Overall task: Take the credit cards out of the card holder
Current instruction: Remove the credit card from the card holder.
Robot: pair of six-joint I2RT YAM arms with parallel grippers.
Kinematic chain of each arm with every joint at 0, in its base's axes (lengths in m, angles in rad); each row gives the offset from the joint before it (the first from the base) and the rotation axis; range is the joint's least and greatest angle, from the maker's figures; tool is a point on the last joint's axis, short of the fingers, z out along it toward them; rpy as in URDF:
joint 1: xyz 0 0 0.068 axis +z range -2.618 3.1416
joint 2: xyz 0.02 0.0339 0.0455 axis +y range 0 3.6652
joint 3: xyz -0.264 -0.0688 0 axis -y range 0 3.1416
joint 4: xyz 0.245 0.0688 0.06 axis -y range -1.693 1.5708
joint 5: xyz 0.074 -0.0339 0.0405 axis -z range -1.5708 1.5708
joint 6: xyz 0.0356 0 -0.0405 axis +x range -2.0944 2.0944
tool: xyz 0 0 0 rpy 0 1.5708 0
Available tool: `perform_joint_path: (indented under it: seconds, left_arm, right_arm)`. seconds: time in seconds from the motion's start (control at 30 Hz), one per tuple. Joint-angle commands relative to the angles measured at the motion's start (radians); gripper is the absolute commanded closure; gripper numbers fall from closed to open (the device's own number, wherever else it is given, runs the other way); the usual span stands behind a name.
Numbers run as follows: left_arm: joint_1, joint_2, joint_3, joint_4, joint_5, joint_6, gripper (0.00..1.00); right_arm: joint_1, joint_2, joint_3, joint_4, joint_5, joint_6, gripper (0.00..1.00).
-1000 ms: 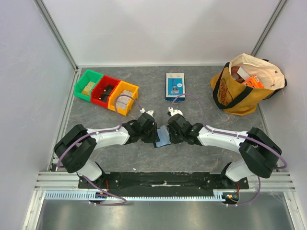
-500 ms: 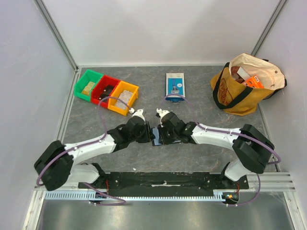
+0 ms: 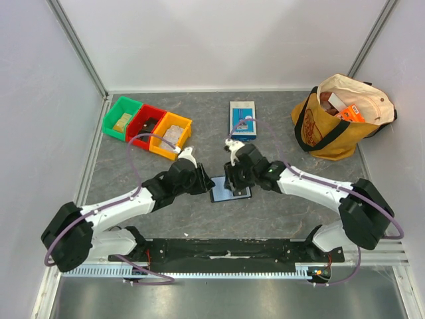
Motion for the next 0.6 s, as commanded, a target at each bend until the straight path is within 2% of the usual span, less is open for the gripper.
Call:
perform_joint_path:
  seconds: [0.0,0.2,0.57]
  left_arm:
    - [0.010,0.091,0.080,0.116,0.127,-0.008,0.62]
    - [0.010,0.263,0.158,0.162,0.196,-0.021,0.62]
    - [0.020,0.459,0.215,0.213,0.230,-0.058,0.62]
  right_arm:
    - [-0.107,-0.047,-0.032,0.027,-0.017,-0.022,0.56]
    - [-0.210,-0.031,-0.093,0.122,-0.111,0.004,0.65]
    - [-0.273,0.045,-0.170,0.216,-0.108,0.040,0.73]
